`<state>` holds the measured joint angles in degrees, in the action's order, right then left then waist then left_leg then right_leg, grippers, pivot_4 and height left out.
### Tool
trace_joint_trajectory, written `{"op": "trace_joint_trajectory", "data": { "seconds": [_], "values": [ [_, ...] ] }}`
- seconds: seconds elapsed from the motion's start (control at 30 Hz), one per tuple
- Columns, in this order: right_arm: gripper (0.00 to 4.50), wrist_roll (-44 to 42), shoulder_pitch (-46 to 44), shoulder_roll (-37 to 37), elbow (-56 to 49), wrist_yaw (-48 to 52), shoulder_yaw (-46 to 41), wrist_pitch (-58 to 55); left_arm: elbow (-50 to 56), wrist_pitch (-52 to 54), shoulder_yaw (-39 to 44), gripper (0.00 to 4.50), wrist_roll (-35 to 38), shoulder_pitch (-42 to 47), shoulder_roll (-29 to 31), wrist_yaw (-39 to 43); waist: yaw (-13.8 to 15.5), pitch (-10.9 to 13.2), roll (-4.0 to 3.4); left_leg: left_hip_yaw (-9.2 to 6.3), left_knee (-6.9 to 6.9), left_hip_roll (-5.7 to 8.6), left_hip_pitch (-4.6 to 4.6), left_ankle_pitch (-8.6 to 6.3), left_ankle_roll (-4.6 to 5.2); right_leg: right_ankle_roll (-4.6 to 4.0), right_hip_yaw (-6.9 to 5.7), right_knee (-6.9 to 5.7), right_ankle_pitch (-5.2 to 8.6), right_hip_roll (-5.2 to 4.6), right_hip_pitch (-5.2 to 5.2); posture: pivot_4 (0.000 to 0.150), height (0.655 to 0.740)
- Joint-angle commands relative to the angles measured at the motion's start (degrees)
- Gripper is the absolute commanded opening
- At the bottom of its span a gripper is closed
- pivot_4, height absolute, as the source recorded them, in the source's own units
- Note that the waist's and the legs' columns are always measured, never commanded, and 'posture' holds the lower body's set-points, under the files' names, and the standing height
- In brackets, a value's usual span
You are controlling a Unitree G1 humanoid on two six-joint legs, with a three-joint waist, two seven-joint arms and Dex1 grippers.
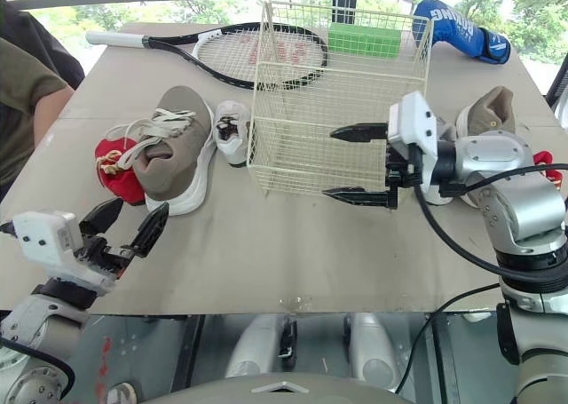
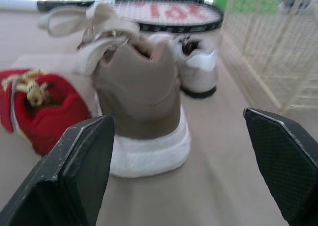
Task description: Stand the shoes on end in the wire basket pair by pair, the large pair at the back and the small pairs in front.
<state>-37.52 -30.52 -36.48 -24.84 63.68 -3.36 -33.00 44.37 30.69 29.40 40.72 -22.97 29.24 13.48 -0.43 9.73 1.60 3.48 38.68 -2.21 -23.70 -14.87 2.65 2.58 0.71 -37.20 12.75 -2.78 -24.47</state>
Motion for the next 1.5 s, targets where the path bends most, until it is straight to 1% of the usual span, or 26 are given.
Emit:
{"op": "trace_joint_trajectory", "data": {
  "seconds": [0.03,0.1,0.17,0.23,0.37,0.4,0.47,0.5,0.57,0.63,0.7,0.77,0.83,0.87,0.9,0.93,0.97,1.03,1.1,1.17,1.2,1.27,1.33,1.4,1.5],
  "values": [
    [4.45,-4.1,2.7,0.0,-6.5,-3.3,-3.3,-0.4,2.6,6.2,0.9,4.50,3.2,4.2,1.8,-6.0,0.1,0.0,0.01,-0.03,0.00,0.00,0.00,0.00,0.00,0.00,-0.02,0.00,0.00,0.01,0.00,0.150,0.7400],
    [4.45,-4.5,5.5,-0.6,-9.1,-5.5,-4.2,-0.4,1.9,9.3,-0.1,4.50,2.1,8.0,2.9,-9.2,0.1,0.0,0.02,-0.03,0.02,0.01,0.00,0.01,-0.01,0.01,-0.02,-0.06,0.00,0.00,0.01,0.150,0.7400],
    [4.45,-5.7,8.1,-1.1,-11.6,-8.1,-6.0,-0.9,0.3,12.2,-1.6,4.50,0.9,12.5,3.1,-12.6,0.0,0.0,0.03,0.00,0.08,0.03,0.01,0.01,-0.01,0.01,0.01,-0.12,-0.01,-0.01,0.01,0.150,0.7400],
    [4.45,-6.4,9.5,-1.7,-13.1,-9.5,-6.7,-1.1,-1.6,14.0,-3.6,4.50,0.2,16.3,2.7,-14.3,0.1,0.0,0.06,0.00,0.11,0.05,0.02,0.01,-0.02,0.01,0.01,-0.17,-0.01,-0.01,0.01,0.150,0.7400],
    [4.45,-5.2,10.3,-3.0,-14.0,-10.6,-5.3,-0.1,-9.3,17.6,-9.5,4.50,-5.9,24.3,2.2,-18.4,-0.1,-0.1,0.08,0.03,0.17,0.07,0.08,0.02,-0.03,0.01,0.06,-0.25,-0.01,0.00,0.05,0.150,0.7400],
    [4.49,-5.3,10.2,-3.2,-14.1,-10.9,-5.2,-0.1,-11.6,19.3,-10.7,4.24,-7.1,25.8,1.7,-19.9,0.1,-0.1,0.08,0.04,0.17,0.07,0.12,0.02,-0.03,0.01,0.07,-0.29,0.00,0.00,0.06,0.150,0.7400],
    [4.50,-5.4,10.2,-3.6,-14.3,-11.4,-4.9,0.1,-13.8,19.9,-12.6,3.70,-8.2,27.7,0.5,-19.7,0.2,-0.1,0.07,-0.01,0.18,0.10,0.31,0.05,-0.07,0.00,0.02,-0.37,0.01,0.03,0.23,0.150,0.7400],
    [4.50,-5.0,10.3,-4.0,-14.3,-11.5,-4.8,0.2,-13.9,19.9,-13.0,3.29,-8.8,28.6,-0.5,-20.1,0.3,-0.1,0.07,0.01,0.17,0.10,0.51,0.04,-0.07,-0.08,0.03,-0.37,0.07,0.03,0.43,0.150,0.7400],
    [4.50,-4.7,10.4,-4.6,-14.3,-11.6,-4.6,0.5,-13.7,20.8,-13.3,2.33,-9.7,29.5,-2.1,-20.7,0.4,-0.1,0.05,0.02,0.11,0.08,0.96,0.03,-0.07,-0.20,0.03,-0.27,0.16,0.00,0.90,0.150,0.7400],
    [4.50,-4.8,10.3,-4.8,-14.3,-11.9,-4.6,0.6,-13.9,21.5,-13.6,1.53,-10.9,29.1,-2.6,-20.6,0.5,-0.1,0.07,0.02,0.11,0.08,0.99,0.04,-0.07,-0.21,0.06,-0.29,0.15,-0.03,0.91,0.150,0.7400],
    [4.50,-4.7,10.1,-5.0,-14.1,-11.9,-4.5,0.8,-14.2,21.6,-14.0,0.95,-12.0,28.8,-3.0,-20.0,0.5,-0.2,0.02,0.05,0.11,0.08,1.04,0.04,-0.07,-0.21,0.10,-0.34,0.15,-0.04,0.92,0.150,0.7400],
    [4.50,-4.3,9.8,-5.0,-13.6,-11.8,-4.0,1.1,-14.2,20.2,-14.4,0.62,-13.6,28.2,-3.2,-19.3,0.7,-0.2,-0.05,0.05,0.11,0.07,1.04,0.04,-0.07,-0.22,0.11,-0.35,0.15,-0.04,0.91,0.150,0.7400],
    [4.50,-3.8,9.5,-5.0,-13.0,-11.7,-3.6,1.4,-13.8,17.6,-14.8,0.61,-15.1,27.4,-3.5,-18.3,0.7,-0.2,-0.11,0.05,0.11,0.07,1.05,0.04,-0.07,-0.22,0.11,-0.35,0.15,-0.04,0.91,0.150,0.7400],
    [4.50,-3.2,8.7,-4.6,-12.4,-11.9,-3.1,1.8,-13.1,13.3,-14.7,0.61,-17.1,27.2,-3.9,-18.3,0.7,-0.2,-0.12,0.06,0.11,0.07,1.04,0.04,-0.07,-0.22,0.12,-0.34,0.15,-0.05,0.91,0.150,0.7400],
    [4.50,-2.1,7.6,-4.0,-11.5,-12.8,-2.3,2.2,-12.8,5.6,-14.3,0.60,-19.2,27.4,-4.8,-16.9,0.7,-0.2,-0.12,0.07,0.10,0.07,1.05,0.04,-0.07,-0.22,0.13,-0.34,0.15,-0.07,0.90,0.150,0.7400],
    [4.50,-0.9,6.1,-2.9,-10.0,-14.5,-1.3,2.0,-12.2,-1.7,-14.6,0.59,-23.0,27.4,-4.4,-16.6,0.7,-0.2,-0.10,0.10,0.10,0.06,1.04,0.04,-0.07,-0.23,0.15,-0.33,0.15,-0.10,0.88,0.150,0.7400],
    [4.50,-0.1,4.6,-1.7,-8.5,-16.2,-0.6,1.7,-11.7,-6.4,-14.4,0.59,-25.9,27.5,-4.2,-16.6,0.7,-0.1,0.06,0.11,0.10,0.06,1.02,0.04,-0.07,-0.23,0.15,-0.32,0.15,-0.11,0.87,0.150,0.7400],
    [4.50,2.3,1.7,-0.7,-5.3,-16.7,0.9,2.8,-9.3,-9.5,-11.9,0.59,-25.9,28.3,-4.8,-16.1,0.7,0.0,0.35,0.07,0.10,0.02,0.82,0.04,-0.08,-0.30,0.10,-0.32,0.11,-0.11,0.71,0.150,0.7400],
    [4.50,1.2,-1.7,0.2,-3.0,-17.3,0.6,1.4,-8.3,-12.5,-10.1,0.59,-27.0,29.3,-4.4,-15.9,0.8,0.0,0.35,0.07,0.06,0.01,0.66,0.04,-0.08,-0.31,0.07,-0.14,0.10,-0.34,0.62,0.150,0.7400],
    [4.50,-0.8,-6.1,1.4,0.2,-18.5,-0.7,-0.5,-8.0,-15.4,-9.4,0.59,-28.3,30.9,-2.3,-13.7,0.8,0.0,0.34,0.08,-0.08,0.03,0.52,0.03,-0.07,-0.30,0.04,0.12,0.09,-0.37,0.55,0.150,0.7400],
    [4.50,-2.8,-8.2,1.8,1.8,-19.0,-1.6,-2.4,-7.9,-16.6,-9.5,0.59,-28.3,31.7,-1.1,-11.8,0.8,0.0,0.34,0.07,-0.12,0.04,0.44,0.03,-0.08,-0.29,0.01,0.20,0.08,-0.37,0.50,0.150,0.7400],
    [4.50,-3.8,-13.0,1.0,5.6,-18.6,-2.7,-4.3,-8.4,-19.5,-9.9,0.59,-27.6,33.9,1.7,-7.1,1.1,0.0,0.33,0.02,-0.12,0.04,0.04,0.05,-0.10,-0.27,-0.08,0.22,0.04,-0.34,0.10,0.150,0.7400],
    [4.50,-3.1,-18.6,-3.1,11.1,-12.6,-2.9,-3.7,-10.2,-23.4,-11.2,0.59,-26.3,35.9,5.8,0.7,1.4,0.0,0.33,0.01,-0.13,0.10,-0.15,0.17,-0.30,-0.11,-0.20,0.21,-0.08,-0.32,-0.05,0.150,0.7400],
    [4.50,0.8,-25.1,-7.1,18.3,-8.2,-2.3,0.3,-13.1,-30.2,-12.3,0.59,-25.8,37.6,10.5,9.9,1.6,0.1,0.25,-0.01,-0.18,0.14,-0.26,0.15,-0.27,-0.11,-0.27,0.35,-0.08,-0.34,-0.09,0.150,0.7400],
    [4.50,6.8,-35.0,-10.4,27.2,-3.6,-0.2,7.6,-20.4,-38.1,-13.4,0.59,-24.1,43.1,15.3,20.1,1.2,0.2,0.07,0.11,-0.26,0.23,-0.31,0.00,-0.01,-0.32,-0.19,0.48,0.04,-0.36,-0.18,0.150,0.7400]
  ]
}}
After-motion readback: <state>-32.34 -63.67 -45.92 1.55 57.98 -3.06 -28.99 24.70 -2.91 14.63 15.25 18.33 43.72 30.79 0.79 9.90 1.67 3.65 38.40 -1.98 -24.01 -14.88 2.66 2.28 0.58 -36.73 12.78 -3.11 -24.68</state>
